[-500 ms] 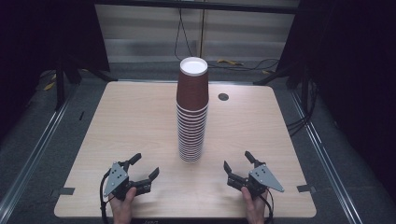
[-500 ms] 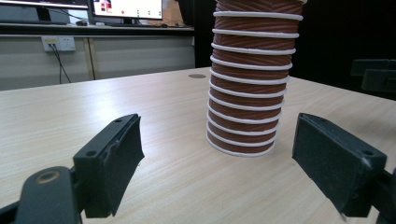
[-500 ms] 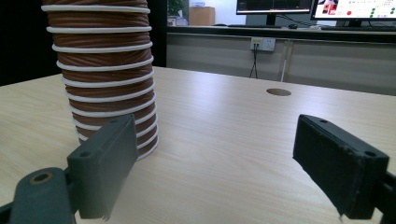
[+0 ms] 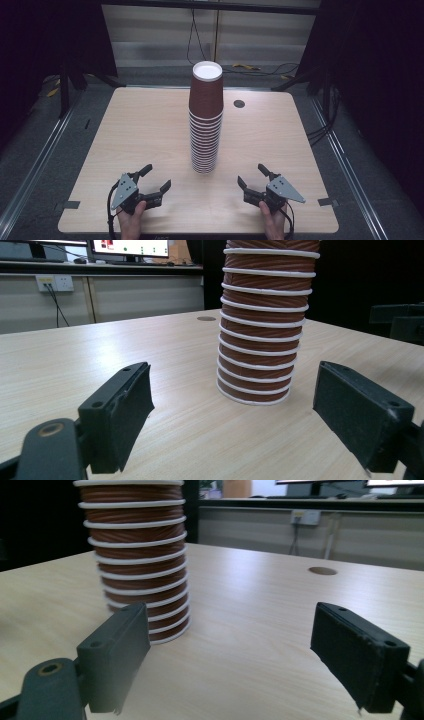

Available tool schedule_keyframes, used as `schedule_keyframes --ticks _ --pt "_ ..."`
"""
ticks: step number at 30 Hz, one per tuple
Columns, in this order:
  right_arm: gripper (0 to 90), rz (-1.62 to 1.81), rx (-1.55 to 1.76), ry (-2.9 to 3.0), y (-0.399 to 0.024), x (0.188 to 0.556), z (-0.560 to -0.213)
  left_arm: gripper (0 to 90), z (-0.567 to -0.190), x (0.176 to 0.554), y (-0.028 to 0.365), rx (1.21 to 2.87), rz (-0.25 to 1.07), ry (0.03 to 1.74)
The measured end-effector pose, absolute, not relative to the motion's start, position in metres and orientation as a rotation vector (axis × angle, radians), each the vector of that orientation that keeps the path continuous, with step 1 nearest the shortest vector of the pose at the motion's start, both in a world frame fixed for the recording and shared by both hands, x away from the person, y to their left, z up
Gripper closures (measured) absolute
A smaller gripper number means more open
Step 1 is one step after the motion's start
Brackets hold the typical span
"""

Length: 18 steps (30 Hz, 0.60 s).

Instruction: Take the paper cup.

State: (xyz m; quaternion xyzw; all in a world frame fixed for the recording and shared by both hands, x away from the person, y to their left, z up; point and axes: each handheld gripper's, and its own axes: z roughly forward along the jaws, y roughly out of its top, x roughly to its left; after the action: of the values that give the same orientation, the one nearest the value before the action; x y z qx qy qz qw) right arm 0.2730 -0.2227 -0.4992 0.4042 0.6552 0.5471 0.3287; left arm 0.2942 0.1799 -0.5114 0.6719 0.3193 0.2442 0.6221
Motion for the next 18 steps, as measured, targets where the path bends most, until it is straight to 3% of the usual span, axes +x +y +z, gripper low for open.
schedule_keyframes --ticks 18 --pt "23.5 1.519 0.989 1.931 -0.209 0.288 -0.460 15.8 -0.511 0.294 0.180 1.540 0.546 0.730"
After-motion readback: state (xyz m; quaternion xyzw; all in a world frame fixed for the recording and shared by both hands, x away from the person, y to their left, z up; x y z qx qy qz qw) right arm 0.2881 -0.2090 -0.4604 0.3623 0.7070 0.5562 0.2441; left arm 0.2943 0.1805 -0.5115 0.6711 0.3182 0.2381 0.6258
